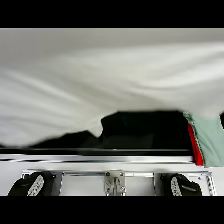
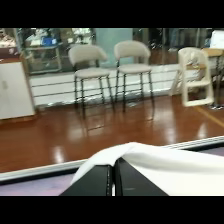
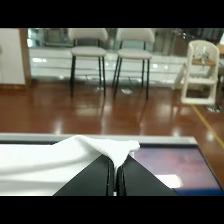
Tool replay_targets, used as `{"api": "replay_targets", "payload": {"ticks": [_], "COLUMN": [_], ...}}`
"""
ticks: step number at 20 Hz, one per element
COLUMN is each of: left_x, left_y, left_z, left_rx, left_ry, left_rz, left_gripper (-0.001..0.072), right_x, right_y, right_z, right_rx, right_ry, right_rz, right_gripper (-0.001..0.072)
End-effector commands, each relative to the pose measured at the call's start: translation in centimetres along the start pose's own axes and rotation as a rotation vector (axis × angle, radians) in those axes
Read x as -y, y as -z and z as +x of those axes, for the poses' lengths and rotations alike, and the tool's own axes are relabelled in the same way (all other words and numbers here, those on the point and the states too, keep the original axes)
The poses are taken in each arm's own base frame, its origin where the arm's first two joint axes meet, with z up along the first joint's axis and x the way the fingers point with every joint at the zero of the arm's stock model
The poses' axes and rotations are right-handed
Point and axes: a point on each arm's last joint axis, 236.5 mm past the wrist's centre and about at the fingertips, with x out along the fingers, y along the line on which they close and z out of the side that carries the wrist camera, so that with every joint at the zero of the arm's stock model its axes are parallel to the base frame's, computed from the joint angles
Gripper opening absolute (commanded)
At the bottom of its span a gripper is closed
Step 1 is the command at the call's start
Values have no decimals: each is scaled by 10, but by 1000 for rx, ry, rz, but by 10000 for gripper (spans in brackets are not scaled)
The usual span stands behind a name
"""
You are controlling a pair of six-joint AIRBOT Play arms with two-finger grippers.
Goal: Fold the shirts.
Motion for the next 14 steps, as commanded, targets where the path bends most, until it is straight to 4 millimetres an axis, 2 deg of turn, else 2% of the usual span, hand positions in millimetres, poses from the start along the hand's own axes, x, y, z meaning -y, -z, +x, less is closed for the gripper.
{"api": "replay_targets", "payload": {"ticks": [1, 3, 5, 8, 10, 11, 13, 14], "left_x": [-28, -40, -50, -64, -71, -76, -86, -91], "left_y": [38, 69, 111, 214, 294, 328, 383, 402], "left_z": [-14, -1, 22, 63, 86, 99, 133, 149], "left_rx": [-161, -264, -381, -650, -829, -885, -937, -949], "left_ry": [-134, -153, -140, -107, -88, -86, -91, -90], "left_rz": [29, 5, -41, -148, -226, -260, -321, -349], "left_gripper": [42, 42, 42, 42, 42, 42, 42, 42], "right_x": [15, 16, 15, 6, 2, 5, 4, -5], "right_y": [32, 72, 131, 215, 277, 308, 368, 389], "right_z": [-5, 14, 38, 82, 126, 150, 199, 222], "right_rx": [-144, -324, -587, -906, -1039, -1074, -1119, -1128], "right_ry": [64, 44, -3, -92, -137, -131, -120, -134], "right_rz": [4, 21, 56, 157, 231, 262, 350, 397], "right_gripper": [63, 63, 63, 63, 63, 63, 63, 62]}}
